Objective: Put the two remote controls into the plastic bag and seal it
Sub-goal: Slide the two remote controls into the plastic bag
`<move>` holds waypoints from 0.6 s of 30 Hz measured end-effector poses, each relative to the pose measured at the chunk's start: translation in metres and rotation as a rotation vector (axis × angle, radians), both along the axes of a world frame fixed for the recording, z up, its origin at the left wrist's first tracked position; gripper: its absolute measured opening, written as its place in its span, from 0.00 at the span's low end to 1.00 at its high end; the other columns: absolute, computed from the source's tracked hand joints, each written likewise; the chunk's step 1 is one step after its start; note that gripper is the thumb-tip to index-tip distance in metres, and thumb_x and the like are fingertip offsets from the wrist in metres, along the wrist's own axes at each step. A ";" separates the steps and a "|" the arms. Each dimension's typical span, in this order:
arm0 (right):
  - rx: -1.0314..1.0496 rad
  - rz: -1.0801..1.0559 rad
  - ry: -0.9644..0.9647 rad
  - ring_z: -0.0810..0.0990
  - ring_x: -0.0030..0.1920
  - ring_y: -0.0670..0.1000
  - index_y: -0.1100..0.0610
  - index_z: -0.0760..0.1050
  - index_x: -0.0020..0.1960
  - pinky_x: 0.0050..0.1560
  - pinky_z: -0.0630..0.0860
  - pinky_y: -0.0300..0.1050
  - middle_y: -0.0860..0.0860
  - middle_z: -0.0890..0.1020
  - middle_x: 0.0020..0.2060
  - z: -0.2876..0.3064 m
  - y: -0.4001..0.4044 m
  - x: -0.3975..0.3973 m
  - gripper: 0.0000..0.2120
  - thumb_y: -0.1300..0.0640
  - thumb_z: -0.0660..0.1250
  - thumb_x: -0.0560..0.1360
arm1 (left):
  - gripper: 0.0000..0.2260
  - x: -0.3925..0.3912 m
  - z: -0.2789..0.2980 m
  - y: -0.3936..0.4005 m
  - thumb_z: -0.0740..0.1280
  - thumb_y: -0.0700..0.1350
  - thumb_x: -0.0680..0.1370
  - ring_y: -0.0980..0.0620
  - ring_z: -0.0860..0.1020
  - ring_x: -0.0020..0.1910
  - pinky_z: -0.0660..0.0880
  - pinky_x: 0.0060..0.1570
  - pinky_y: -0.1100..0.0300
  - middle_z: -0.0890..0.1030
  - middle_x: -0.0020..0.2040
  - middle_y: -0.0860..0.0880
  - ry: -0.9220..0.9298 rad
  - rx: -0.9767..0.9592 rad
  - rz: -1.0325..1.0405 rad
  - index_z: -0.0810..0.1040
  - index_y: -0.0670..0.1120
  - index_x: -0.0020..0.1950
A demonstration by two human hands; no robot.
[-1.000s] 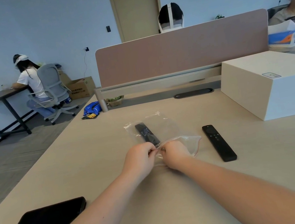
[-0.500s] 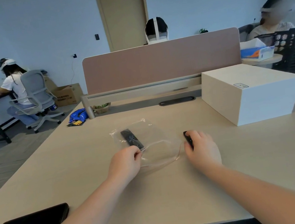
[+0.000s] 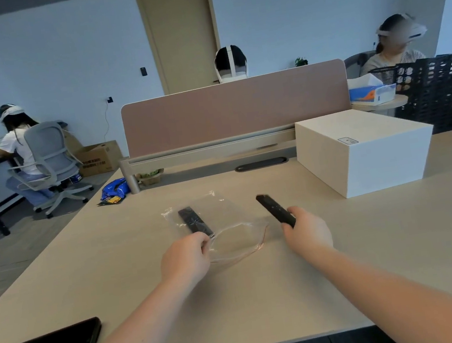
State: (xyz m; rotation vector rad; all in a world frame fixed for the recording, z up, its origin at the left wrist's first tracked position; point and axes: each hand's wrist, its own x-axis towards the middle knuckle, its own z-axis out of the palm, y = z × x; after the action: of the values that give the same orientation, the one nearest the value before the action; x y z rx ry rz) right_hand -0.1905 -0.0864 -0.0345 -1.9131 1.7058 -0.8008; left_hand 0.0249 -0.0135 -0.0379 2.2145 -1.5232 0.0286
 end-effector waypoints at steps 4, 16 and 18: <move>-0.050 0.131 -0.276 0.74 0.46 0.49 0.53 0.70 0.67 0.46 0.71 0.41 0.52 0.81 0.54 0.038 0.023 0.002 0.18 0.56 0.64 0.77 | 0.07 -0.001 0.003 0.000 0.61 0.47 0.77 0.44 0.80 0.47 0.75 0.41 0.56 0.84 0.48 0.52 0.013 -0.007 0.077 0.79 0.54 0.48; -0.062 0.331 -0.044 0.82 0.45 0.50 0.48 0.74 0.58 0.42 0.78 0.42 0.48 0.84 0.48 0.027 0.082 0.001 0.12 0.53 0.64 0.74 | 0.07 -0.009 0.009 0.000 0.62 0.45 0.76 0.43 0.79 0.43 0.74 0.37 0.56 0.83 0.43 0.50 0.064 -0.101 0.121 0.80 0.52 0.44; -0.041 0.301 -0.034 0.81 0.42 0.51 0.49 0.72 0.52 0.37 0.76 0.42 0.49 0.84 0.45 0.017 0.076 0.004 0.08 0.53 0.65 0.73 | 0.07 -0.007 0.008 0.001 0.62 0.46 0.76 0.44 0.79 0.44 0.76 0.39 0.55 0.84 0.44 0.51 0.055 -0.087 0.114 0.80 0.53 0.44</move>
State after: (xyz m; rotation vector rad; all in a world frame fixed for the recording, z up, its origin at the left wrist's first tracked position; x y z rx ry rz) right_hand -0.1860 -0.0105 -0.0177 -2.1049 1.3455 -0.7505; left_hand 0.0176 -0.0130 -0.0301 2.2123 -1.3399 0.0675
